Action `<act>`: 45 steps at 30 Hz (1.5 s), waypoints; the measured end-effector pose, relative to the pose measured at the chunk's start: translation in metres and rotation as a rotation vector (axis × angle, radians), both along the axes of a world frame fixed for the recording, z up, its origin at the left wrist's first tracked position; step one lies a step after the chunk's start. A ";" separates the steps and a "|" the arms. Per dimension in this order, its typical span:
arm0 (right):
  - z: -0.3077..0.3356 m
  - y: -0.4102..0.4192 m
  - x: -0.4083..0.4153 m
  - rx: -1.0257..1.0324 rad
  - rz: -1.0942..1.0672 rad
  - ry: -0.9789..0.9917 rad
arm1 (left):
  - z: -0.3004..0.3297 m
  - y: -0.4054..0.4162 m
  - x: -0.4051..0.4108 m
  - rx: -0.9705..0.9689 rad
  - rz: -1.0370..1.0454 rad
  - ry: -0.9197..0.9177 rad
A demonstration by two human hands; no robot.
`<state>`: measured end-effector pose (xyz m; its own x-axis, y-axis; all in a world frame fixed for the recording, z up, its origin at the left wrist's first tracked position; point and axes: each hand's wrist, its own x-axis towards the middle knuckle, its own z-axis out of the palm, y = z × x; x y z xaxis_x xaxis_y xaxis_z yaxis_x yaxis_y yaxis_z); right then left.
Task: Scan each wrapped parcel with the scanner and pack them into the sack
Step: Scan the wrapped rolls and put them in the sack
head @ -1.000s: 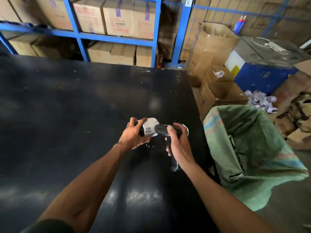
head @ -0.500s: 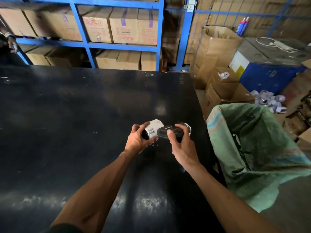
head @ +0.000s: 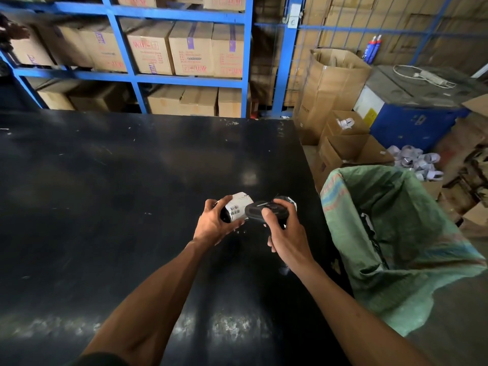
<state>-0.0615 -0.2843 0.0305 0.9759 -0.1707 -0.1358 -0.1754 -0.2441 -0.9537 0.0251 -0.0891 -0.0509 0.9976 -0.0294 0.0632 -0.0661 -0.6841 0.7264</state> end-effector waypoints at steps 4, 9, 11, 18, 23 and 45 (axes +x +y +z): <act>-0.007 -0.004 0.003 -0.061 0.002 0.085 | -0.004 0.006 0.000 -0.008 0.013 0.007; -0.057 -0.022 -0.002 -0.179 -0.052 0.321 | -0.011 0.013 -0.006 -0.033 0.024 0.018; -0.076 -0.034 -0.008 -0.360 -0.057 0.415 | -0.014 0.013 -0.011 -0.023 -0.004 0.026; -0.114 -0.059 -0.025 -0.469 -0.096 0.577 | -0.018 -0.009 -0.023 -0.038 -0.116 -0.048; -0.113 -0.066 -0.024 -0.434 -0.067 0.583 | -0.014 -0.032 -0.020 -0.047 -0.179 -0.137; -0.051 -0.364 0.077 0.002 -0.507 0.215 | -0.009 -0.355 0.026 0.001 -0.381 -0.010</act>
